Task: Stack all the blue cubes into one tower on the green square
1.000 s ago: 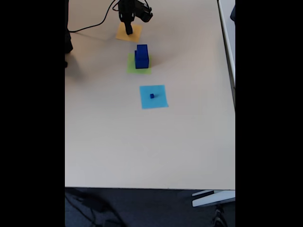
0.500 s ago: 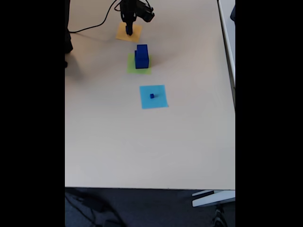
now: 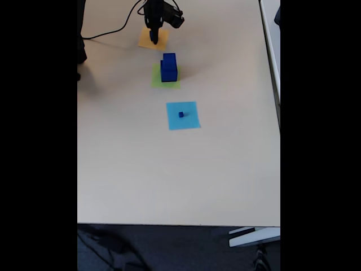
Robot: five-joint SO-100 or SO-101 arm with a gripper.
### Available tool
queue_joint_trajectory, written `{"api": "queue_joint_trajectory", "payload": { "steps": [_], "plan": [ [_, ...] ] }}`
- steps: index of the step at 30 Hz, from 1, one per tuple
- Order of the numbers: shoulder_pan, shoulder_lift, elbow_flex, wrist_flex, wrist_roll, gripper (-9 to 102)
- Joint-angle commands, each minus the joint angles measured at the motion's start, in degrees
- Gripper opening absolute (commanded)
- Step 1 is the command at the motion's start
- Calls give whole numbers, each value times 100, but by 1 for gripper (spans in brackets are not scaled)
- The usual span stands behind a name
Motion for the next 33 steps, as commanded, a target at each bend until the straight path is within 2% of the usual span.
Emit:
{"api": "queue_joint_trajectory", "payload": {
  "steps": [1,21,33],
  "plan": [
    [-62,35,-316,44,26,23],
    [18,97,-316,62,-193,4],
    [299,703,-308,308,-272,0]
  ]
}}
